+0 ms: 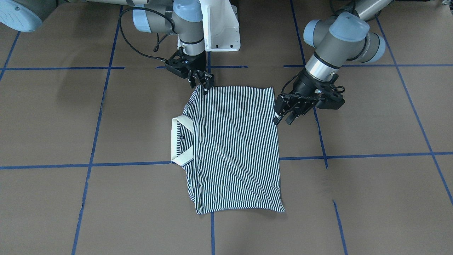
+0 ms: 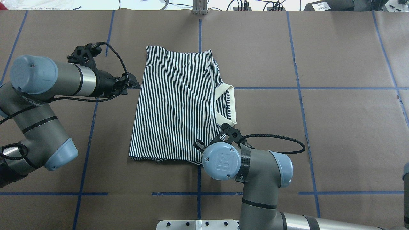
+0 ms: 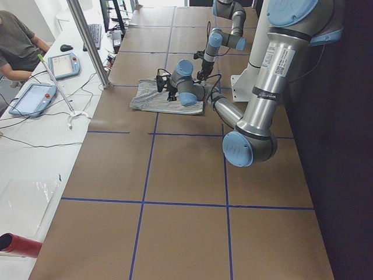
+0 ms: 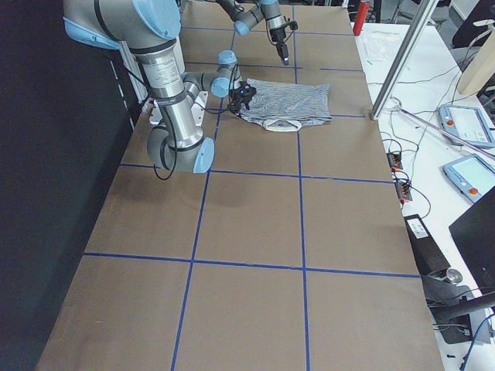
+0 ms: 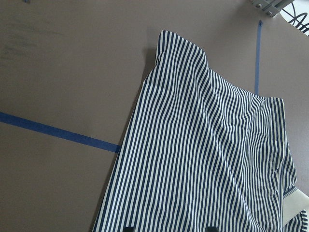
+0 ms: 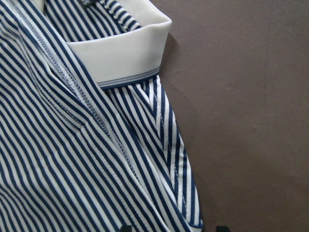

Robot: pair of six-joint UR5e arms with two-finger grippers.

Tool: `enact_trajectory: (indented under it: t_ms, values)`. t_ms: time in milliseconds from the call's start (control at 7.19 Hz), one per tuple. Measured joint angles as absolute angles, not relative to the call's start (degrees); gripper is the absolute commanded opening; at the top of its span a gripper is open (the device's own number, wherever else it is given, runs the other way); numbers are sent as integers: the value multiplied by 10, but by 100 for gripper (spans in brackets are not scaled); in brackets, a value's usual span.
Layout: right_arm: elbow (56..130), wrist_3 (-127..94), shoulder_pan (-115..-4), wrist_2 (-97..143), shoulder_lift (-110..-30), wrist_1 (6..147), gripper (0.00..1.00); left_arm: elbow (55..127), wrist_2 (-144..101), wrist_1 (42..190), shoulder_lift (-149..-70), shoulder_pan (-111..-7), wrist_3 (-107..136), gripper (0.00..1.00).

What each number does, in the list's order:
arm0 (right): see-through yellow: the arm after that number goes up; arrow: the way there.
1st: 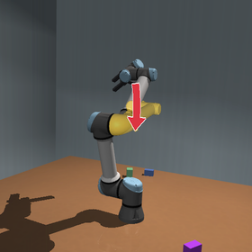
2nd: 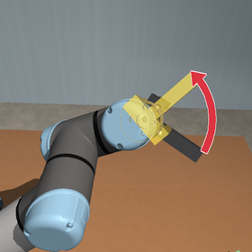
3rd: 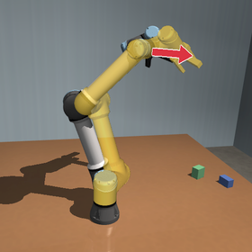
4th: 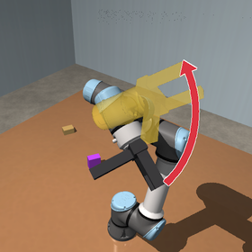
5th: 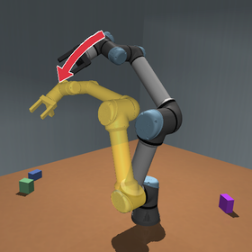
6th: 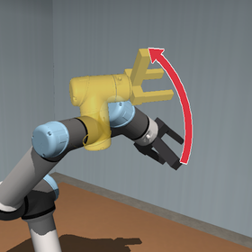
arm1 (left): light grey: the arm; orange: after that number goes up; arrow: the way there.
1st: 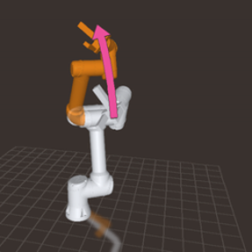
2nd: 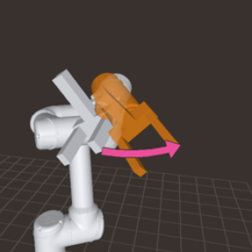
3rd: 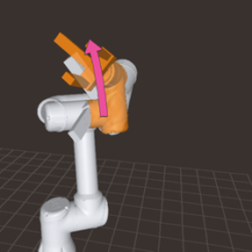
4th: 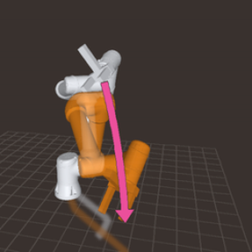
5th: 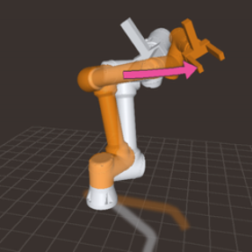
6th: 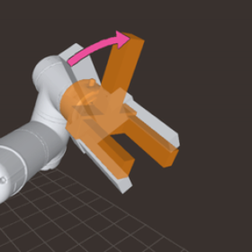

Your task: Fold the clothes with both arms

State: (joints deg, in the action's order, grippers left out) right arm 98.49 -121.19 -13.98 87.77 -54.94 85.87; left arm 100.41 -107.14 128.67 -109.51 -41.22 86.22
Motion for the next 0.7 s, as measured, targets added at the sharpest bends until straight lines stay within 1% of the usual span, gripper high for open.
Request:
enact_trajectory:
  t_ms: [139,278,417,695]
  values:
    - [985,-1212,-136,878,-552,859,51,1004,-1071,1287,-1095,-412,862,58]
    - [984,-1212,-135,878,-554,859,12,1004,-1071,1287,-1095,-412,862,59]
    - [984,-1212,-134,878,-554,859,0,1005,-1071,1287,-1095,-412,862,60]
    - [984,-1211,-131,879,-554,859,0,1006,-1071,1287,-1094,-412,862,60]
